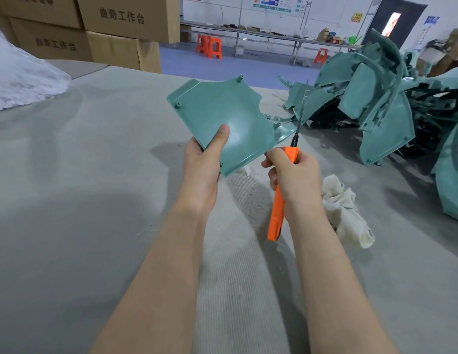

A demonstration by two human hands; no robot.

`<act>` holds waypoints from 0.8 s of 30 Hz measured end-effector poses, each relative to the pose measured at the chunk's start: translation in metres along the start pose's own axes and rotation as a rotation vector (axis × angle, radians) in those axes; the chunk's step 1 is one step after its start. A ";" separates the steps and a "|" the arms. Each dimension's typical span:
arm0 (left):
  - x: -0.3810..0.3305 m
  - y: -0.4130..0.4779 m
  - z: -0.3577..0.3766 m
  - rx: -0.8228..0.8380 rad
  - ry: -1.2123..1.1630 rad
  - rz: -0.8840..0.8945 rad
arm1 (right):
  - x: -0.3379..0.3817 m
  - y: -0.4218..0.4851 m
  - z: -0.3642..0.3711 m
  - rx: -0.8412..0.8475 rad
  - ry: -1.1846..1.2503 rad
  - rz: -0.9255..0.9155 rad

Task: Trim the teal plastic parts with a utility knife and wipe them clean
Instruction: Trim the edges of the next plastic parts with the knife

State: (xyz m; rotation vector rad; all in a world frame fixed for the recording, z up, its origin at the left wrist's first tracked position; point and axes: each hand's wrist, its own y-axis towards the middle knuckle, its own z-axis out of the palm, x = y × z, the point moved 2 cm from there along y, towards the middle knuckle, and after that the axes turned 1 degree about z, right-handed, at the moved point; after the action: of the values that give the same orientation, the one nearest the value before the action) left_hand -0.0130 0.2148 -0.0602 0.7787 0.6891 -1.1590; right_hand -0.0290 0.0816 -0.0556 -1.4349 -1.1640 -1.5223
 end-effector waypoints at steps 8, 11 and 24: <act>-0.004 0.002 -0.004 -0.062 -0.132 -0.045 | 0.001 0.001 -0.003 -0.013 0.037 -0.005; -0.005 0.002 -0.004 -0.074 -0.145 -0.054 | 0.001 0.000 -0.003 -0.008 0.061 -0.015; -0.003 0.000 0.001 -0.031 -0.042 -0.006 | 0.000 0.000 0.000 0.004 0.043 -0.030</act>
State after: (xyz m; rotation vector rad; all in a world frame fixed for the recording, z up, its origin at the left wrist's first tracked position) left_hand -0.0136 0.2159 -0.0574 0.7245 0.6740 -1.1646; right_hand -0.0289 0.0814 -0.0551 -1.3811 -1.1666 -1.5627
